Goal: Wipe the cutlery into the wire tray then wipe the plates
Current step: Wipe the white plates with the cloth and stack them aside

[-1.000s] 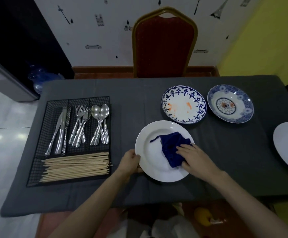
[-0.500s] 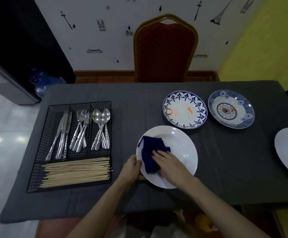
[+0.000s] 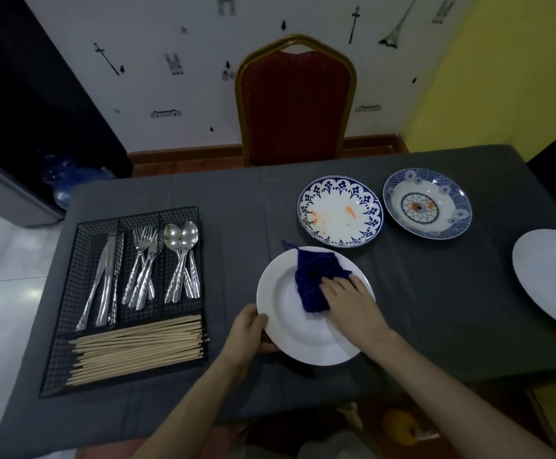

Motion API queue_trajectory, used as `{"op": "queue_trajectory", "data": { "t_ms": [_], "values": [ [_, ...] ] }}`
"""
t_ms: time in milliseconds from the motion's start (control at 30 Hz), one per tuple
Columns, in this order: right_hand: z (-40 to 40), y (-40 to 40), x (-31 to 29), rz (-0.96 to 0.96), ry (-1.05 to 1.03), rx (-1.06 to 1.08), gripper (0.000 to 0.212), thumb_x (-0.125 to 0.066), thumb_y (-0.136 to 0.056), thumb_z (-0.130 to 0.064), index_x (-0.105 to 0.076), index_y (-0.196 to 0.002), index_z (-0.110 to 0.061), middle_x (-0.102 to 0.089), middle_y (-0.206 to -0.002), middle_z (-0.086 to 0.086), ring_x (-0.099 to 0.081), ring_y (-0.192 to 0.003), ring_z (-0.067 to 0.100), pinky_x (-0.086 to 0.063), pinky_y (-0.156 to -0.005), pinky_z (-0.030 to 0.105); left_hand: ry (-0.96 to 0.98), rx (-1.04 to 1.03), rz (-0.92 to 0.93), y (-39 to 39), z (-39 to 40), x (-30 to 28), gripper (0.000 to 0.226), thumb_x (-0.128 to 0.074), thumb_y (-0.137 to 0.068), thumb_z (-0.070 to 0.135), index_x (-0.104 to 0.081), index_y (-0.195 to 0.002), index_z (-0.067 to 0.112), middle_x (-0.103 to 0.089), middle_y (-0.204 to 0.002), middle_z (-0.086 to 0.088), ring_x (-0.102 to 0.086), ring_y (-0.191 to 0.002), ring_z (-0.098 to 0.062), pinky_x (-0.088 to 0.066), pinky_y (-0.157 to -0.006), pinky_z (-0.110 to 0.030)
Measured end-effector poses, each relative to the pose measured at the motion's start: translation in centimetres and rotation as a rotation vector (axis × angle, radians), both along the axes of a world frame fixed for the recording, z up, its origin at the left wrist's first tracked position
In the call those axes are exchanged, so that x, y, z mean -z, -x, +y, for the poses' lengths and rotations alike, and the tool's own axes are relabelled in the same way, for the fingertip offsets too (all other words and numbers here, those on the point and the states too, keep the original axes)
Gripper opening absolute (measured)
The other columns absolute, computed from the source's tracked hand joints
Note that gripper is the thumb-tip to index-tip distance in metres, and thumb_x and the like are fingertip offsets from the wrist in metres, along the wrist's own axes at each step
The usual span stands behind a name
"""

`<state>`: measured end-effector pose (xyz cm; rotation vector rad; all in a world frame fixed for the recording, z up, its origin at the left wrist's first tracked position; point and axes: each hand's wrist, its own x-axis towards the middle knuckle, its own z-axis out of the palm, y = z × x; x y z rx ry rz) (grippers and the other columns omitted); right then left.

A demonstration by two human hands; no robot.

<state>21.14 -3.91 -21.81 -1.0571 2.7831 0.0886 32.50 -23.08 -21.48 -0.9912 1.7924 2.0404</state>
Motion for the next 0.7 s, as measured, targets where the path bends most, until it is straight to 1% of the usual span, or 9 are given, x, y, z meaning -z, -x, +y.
{"op": "queue_trajectory", "data": {
  "t_ms": [67, 133, 200, 300, 433, 500, 567, 633, 700],
  "values": [
    [1.4, -0.6, -0.7, -0.036, 0.021, -0.013, 0.033, -0.067, -0.071, -0.017, -0.064, -0.105, -0.015, -0.068, -0.105, 0.003, -0.061, -0.093, 0.019, -0.040, -0.100, 0.036, 0.023, 0.027, 0.021, -0.1, 0.5, -0.7, 0.018, -0.043, -0.100, 0.007, -0.055, -0.114, 0.006, -0.066, -0.101, -0.013, -0.070, -0.085, -0.024, -0.059, -0.061, -0.031],
    [2.9, -1.3, -1.2, -0.069, 0.062, 0.008, 0.028, -0.055, -0.079, -0.025, -0.061, -0.106, -0.018, -0.066, -0.104, -0.002, -0.058, -0.095, 0.016, -0.036, -0.101, 0.032, 0.046, 0.065, 0.037, -0.1, 1.4, -1.2, 0.017, -0.044, -0.100, 0.009, -0.057, -0.111, 0.005, -0.067, -0.097, -0.013, -0.070, -0.080, -0.021, -0.057, -0.062, -0.031],
    [4.7, -1.7, -1.6, -0.073, 0.138, 0.057, 0.031, -0.047, -0.082, -0.030, -0.060, -0.108, -0.018, -0.065, -0.105, -0.004, -0.056, -0.097, 0.014, -0.036, -0.099, 0.030, 0.052, 0.095, 0.056, 0.2, 2.7, -1.9, 0.017, -0.045, -0.100, 0.009, -0.058, -0.109, 0.003, -0.068, -0.093, -0.013, -0.070, -0.077, -0.020, -0.058, -0.063, -0.033],
    [7.1, -1.7, -2.5, -0.074, 0.227, 0.143, 0.039, -0.037, -0.079, -0.034, -0.062, -0.102, -0.016, -0.066, -0.095, -0.004, -0.055, -0.089, 0.014, -0.042, -0.090, 0.029, 0.048, 0.123, 0.089, 1.5, 4.9, -3.5, 0.016, -0.046, -0.099, 0.009, -0.058, -0.107, 0.001, -0.070, -0.089, -0.012, -0.071, -0.076, -0.022, -0.058, -0.063, -0.032],
    [10.5, -1.0, -4.4, -0.076, 0.309, 0.225, 0.031, -0.040, -0.079, -0.035, -0.061, -0.096, -0.018, -0.063, -0.088, -0.007, -0.052, -0.082, 0.011, -0.044, -0.082, 0.028, 0.037, 0.158, 0.127, 3.9, 8.0, -5.6, 0.017, -0.045, -0.099, 0.008, -0.059, -0.107, 0.002, -0.071, -0.084, -0.012, -0.071, -0.075, -0.023, -0.057, -0.062, -0.030],
    [12.6, -0.8, -5.5, -0.115, 0.338, 0.259, 0.021, -0.046, -0.080, -0.035, -0.057, -0.093, -0.023, -0.060, -0.088, -0.011, -0.049, -0.082, 0.008, -0.039, -0.080, 0.023, 0.050, 0.169, 0.133, 5.4, 9.7, -6.3, 0.015, -0.045, -0.099, 0.008, -0.058, -0.105, 0.003, -0.069, -0.082, -0.011, -0.070, -0.071, -0.021, -0.056, -0.060, -0.028],
    [14.9, -0.8, -6.5, -0.163, 0.389, 0.291, 0.017, -0.044, -0.078, -0.038, -0.052, -0.086, -0.026, -0.054, -0.081, -0.013, -0.045, -0.077, 0.006, -0.033, -0.073, 0.022, 0.068, 0.178, 0.146, 7.2, 11.7, -6.7, 0.014, -0.045, -0.099, 0.007, -0.057, -0.104, 0.002, -0.068, -0.084, -0.014, -0.070, -0.073, -0.022, -0.055, -0.059, -0.027],
    [17.3, -0.9, -7.2, -0.201, 0.439, 0.345, 0.020, -0.041, -0.075, -0.041, -0.052, -0.083, -0.026, -0.047, -0.077, -0.015, -0.041, -0.074, 0.006, -0.030, -0.070, 0.022, 0.084, 0.205, 0.159, 8.9, 14.2, -7.0, 0.014, -0.044, -0.099, 0.007, -0.056, -0.104, 0.003, -0.068, -0.087, -0.015, -0.070, -0.076, -0.026, -0.057, -0.060, -0.029],
    [20.0, -0.7, -7.5, -0.205, 0.484, 0.392, 0.031, -0.039, -0.075, -0.044, -0.056, -0.092, -0.024, -0.045, -0.082, -0.016, -0.040, -0.078, 0.005, -0.030, -0.073, 0.022, 0.084, 0.246, 0.166, 10.7, 17.3, -7.3, 0.014, -0.043, -0.100, 0.008, -0.056, -0.104, 0.004, -0.067, -0.087, -0.016, -0.070, -0.076, -0.027, -0.059, -0.062, -0.034]
  ]
}}
